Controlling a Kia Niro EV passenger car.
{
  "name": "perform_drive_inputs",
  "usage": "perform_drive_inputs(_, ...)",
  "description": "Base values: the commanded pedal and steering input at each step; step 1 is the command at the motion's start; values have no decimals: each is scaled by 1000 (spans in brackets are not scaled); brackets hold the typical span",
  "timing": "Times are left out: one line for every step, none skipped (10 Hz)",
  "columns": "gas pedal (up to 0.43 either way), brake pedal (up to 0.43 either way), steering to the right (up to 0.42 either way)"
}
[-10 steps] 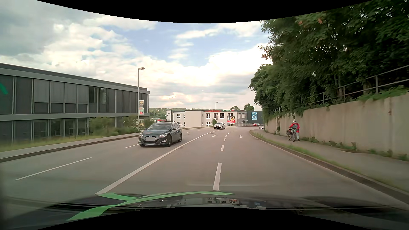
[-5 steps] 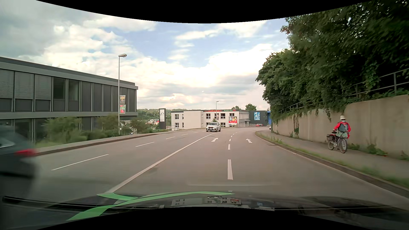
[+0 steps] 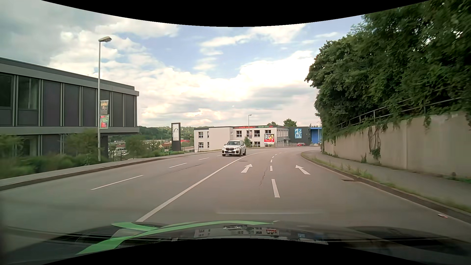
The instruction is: Follow the waypoints while adhering to traffic rules and regulations
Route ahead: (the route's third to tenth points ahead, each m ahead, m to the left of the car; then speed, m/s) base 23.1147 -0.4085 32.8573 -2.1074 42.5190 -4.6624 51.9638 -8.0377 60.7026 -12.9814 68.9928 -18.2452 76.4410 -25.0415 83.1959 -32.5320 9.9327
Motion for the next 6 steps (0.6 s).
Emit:
perform_drive_inputs(67,0,9)
perform_drive_inputs(67,0,12)
perform_drive_inputs(67,0,15)
perform_drive_inputs(67,0,18)
perform_drive_inputs(79,0,20)
perform_drive_inputs(79,0,21)
